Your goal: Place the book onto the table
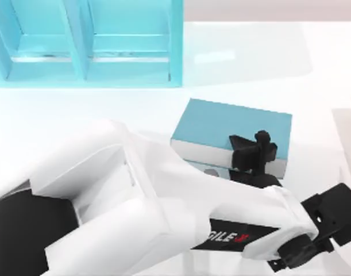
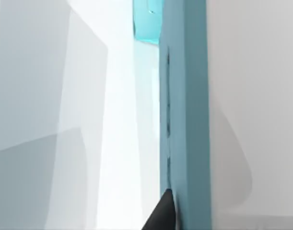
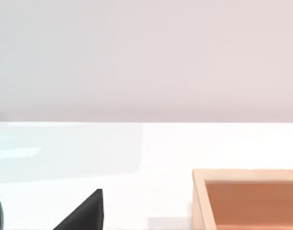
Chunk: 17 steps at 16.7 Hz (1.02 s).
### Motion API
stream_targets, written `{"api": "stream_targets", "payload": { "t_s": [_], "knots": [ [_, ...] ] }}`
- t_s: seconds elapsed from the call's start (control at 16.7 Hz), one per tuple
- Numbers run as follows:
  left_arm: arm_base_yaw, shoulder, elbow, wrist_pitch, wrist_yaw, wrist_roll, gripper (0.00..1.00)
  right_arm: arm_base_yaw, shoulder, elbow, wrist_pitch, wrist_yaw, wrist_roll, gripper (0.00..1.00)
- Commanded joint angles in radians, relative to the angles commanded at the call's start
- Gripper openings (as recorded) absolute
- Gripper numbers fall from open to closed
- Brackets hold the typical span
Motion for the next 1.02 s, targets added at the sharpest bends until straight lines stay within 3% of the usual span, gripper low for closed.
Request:
{"api": "stream_targets", "payload": {
  "t_s": [0.72, 1.02],
  "knots": [
    [0.0, 0.0, 0.0, 0.0, 0.0, 0.0, 0.98, 0.0, 0.0, 0.0, 0.0, 0.0, 0.0, 1.0],
    [0.0, 0.0, 0.0, 0.0, 0.0, 0.0, 1.0, 0.0, 0.0, 0.0, 0.0, 0.0, 0.0, 1.0]
  ]
}}
